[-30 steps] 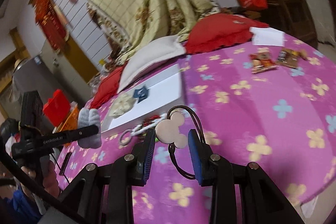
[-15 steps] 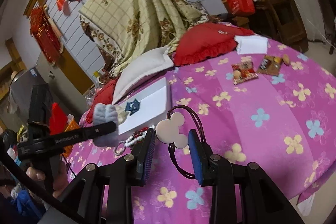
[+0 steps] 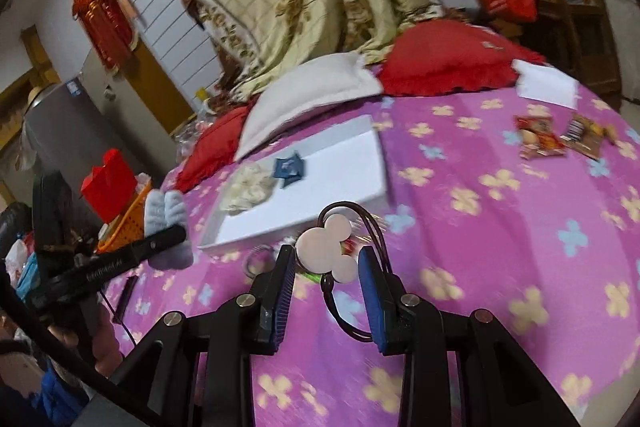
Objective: Organize jewelry
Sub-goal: 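Carry the grey scrunchie into the tray with the left tool while the right tool releases the Mickey tie there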
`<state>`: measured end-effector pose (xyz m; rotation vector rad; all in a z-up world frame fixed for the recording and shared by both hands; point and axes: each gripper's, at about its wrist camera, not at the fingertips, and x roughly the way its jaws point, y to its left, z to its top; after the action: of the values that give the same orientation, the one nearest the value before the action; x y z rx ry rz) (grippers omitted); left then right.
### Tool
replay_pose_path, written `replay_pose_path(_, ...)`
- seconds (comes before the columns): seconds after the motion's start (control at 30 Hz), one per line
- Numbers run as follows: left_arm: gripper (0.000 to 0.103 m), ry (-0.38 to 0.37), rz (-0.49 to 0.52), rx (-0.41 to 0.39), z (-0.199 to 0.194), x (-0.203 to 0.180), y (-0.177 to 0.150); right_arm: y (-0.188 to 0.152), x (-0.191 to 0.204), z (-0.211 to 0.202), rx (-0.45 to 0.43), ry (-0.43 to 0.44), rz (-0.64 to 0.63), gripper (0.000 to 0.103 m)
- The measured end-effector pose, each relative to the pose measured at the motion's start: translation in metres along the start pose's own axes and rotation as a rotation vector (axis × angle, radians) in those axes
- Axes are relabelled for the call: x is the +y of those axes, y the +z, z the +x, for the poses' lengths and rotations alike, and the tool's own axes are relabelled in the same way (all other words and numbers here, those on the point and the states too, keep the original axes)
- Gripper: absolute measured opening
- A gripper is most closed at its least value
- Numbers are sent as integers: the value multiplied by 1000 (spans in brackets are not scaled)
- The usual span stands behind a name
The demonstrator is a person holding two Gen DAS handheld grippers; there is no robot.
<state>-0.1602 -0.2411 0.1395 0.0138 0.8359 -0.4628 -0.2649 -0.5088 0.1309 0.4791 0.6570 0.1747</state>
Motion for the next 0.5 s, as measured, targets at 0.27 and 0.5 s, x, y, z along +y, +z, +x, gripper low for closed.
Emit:
replay_pose_path(0.27, 25, 73, -102, 54, 38, 96, 18, 48, 60, 102, 100, 36, -118, 31)
replay_pose_path(0.5, 25, 7, -139, 142, 100, 129, 30, 56, 71, 206, 254, 23, -110, 31)
